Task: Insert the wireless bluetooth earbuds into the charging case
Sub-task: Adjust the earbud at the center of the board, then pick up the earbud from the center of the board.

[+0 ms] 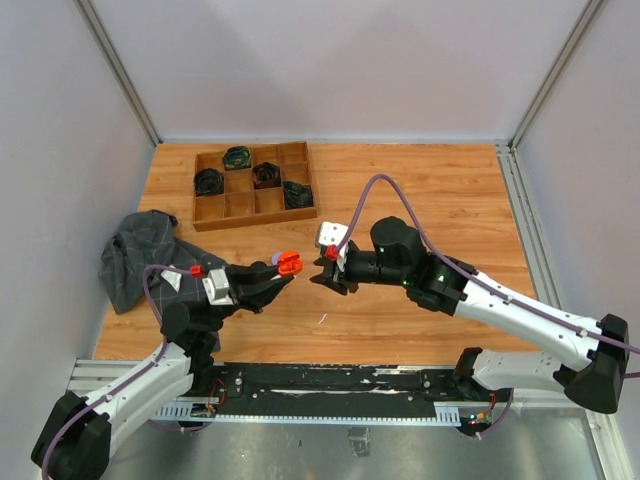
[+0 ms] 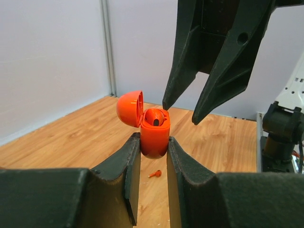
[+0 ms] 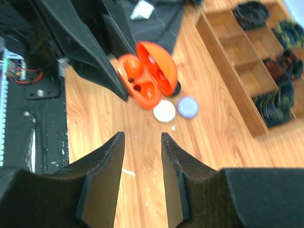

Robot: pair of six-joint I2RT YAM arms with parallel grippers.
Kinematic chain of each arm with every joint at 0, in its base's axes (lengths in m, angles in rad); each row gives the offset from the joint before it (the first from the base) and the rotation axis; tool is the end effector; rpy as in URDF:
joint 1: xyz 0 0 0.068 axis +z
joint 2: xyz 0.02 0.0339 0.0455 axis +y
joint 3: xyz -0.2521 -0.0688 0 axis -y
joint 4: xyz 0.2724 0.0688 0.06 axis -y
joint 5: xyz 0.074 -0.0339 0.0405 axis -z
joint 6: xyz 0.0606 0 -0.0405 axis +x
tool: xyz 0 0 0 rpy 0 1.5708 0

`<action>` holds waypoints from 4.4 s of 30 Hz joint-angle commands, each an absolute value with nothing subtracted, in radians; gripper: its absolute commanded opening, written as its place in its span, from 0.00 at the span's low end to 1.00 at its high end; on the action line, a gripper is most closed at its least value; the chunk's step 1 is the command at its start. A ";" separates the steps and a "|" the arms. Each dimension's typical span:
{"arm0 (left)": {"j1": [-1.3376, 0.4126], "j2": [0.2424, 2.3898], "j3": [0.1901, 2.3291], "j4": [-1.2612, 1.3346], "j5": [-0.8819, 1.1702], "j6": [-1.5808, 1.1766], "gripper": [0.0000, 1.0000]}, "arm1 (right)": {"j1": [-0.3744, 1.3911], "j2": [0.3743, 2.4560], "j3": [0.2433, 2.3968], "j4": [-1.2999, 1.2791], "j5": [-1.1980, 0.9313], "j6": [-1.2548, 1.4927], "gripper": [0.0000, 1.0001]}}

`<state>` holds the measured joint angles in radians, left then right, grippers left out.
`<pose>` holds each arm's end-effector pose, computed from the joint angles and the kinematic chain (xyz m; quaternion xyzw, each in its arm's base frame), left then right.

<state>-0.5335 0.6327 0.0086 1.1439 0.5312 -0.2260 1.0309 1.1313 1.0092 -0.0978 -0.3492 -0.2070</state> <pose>0.1414 -0.1192 0.2148 0.2985 0.4436 -0.4317 0.7265 0.1458 0.2836 0.3395 -0.5344 0.5630 0.3708 0.5099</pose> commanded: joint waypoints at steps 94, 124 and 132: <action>-0.538 0.621 -0.076 1.118 0.456 -0.215 0.00 | 0.707 1.630 1.141 -0.827 0.042 0.044 0.35; -0.539 0.614 -0.075 1.111 0.460 -0.215 0.00 | 0.656 1.853 1.153 -0.789 -0.011 0.035 0.29; -0.538 0.603 -0.075 1.109 0.464 -0.217 0.00 | 0.652 1.830 1.124 -0.781 -0.026 0.049 0.22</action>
<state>-0.5335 0.6163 0.0086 1.0935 0.4583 -0.2138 0.6708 1.8309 1.1679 -0.7849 -0.0013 0.0273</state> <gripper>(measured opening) 0.276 0.242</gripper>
